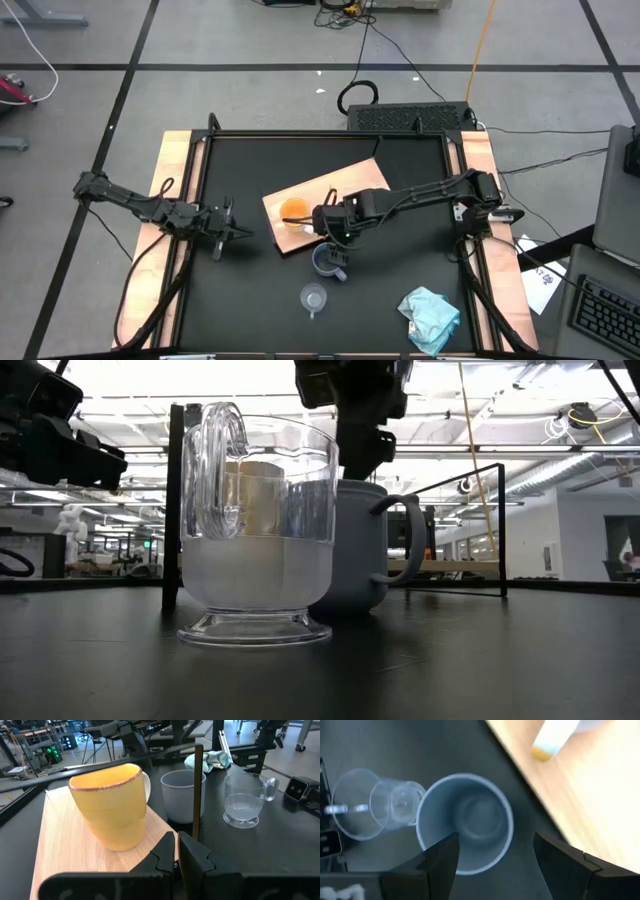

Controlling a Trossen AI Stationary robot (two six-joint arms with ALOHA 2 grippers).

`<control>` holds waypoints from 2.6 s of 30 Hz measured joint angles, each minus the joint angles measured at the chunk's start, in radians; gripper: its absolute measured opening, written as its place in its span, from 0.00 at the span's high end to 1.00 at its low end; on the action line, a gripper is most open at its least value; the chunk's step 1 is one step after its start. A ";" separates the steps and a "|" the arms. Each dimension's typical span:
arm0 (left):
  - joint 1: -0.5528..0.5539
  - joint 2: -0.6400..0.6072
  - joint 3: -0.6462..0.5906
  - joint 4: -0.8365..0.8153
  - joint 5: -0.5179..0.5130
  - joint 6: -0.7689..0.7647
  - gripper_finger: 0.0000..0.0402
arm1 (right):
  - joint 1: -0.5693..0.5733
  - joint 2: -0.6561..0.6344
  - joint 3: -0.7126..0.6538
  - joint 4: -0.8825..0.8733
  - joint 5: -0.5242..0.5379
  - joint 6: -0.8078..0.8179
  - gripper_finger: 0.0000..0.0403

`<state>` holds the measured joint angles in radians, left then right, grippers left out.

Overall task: Stack small to large cups/mugs on shelf
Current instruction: Put the gray mug on the shelf

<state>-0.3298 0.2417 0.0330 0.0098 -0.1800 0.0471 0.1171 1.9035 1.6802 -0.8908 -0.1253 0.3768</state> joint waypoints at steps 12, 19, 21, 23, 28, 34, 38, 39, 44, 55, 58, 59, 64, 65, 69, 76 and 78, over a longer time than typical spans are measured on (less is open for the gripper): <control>0.000 0.000 0.000 -0.008 0.000 -0.001 0.94 | 0.003 0.005 0.000 -0.004 0.074 -0.040 0.39; 0.000 0.000 0.000 -0.009 0.000 -0.004 0.94 | -0.005 0.006 0.000 -0.025 0.074 -0.047 0.39; 0.000 0.000 0.000 -0.009 0.000 -0.004 0.94 | -0.004 0.006 0.000 -0.026 0.073 -0.049 0.39; 0.000 0.000 0.000 -0.009 0.000 -0.004 0.94 | -0.004 0.006 0.000 -0.036 0.073 -0.049 0.39; 0.000 0.000 0.000 -0.009 0.000 -0.002 0.94 | -0.002 0.006 -0.026 -0.006 0.073 -0.046 0.39; 0.000 0.000 0.000 -0.009 0.032 -0.001 0.94 | -0.001 0.005 -0.059 0.004 0.072 -0.037 0.39; 0.000 0.000 0.000 -0.010 0.032 -0.003 0.94 | -0.001 0.006 -0.065 0.007 0.072 -0.032 0.39; 0.000 0.000 0.000 -0.010 0.032 -0.003 0.94 | -0.001 0.005 -0.065 0.009 0.072 -0.033 0.39; 0.000 0.000 0.000 -0.010 0.033 -0.001 0.94 | 0.003 0.005 -0.065 0.009 0.072 -0.033 0.39; 0.000 0.000 0.000 -0.017 0.033 0.000 0.94 | 0.010 0.005 -0.072 0.039 0.070 -0.031 0.39; 0.000 0.000 0.000 -0.017 0.033 0.000 0.94 | 0.009 0.005 -0.089 0.050 0.069 -0.030 0.39; 0.000 0.000 0.000 -0.017 0.033 0.000 0.94 | 0.009 0.005 -0.094 0.050 0.069 -0.030 0.39; 0.000 0.000 0.000 -0.018 0.033 0.000 0.94 | 0.009 0.005 -0.118 0.056 0.068 -0.029 0.39; 0.000 0.000 0.000 -0.017 0.033 0.000 0.94 | 0.009 0.005 -0.120 0.057 0.068 -0.029 0.39; 0.000 0.000 0.000 -0.017 0.033 0.000 0.94 | 0.009 0.005 -0.120 0.066 0.068 -0.029 0.39; 0.000 0.000 0.000 -0.016 0.033 0.001 0.94 | 0.009 0.005 -0.120 0.113 0.068 -0.045 0.40; 0.000 0.000 0.000 -0.016 0.033 0.001 0.94 | 0.005 0.005 -0.120 0.125 0.066 -0.049 0.41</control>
<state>-0.3296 0.2419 0.0330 -0.0059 -0.1468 0.0479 0.1218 1.9087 1.5604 -0.7657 -0.0593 0.3283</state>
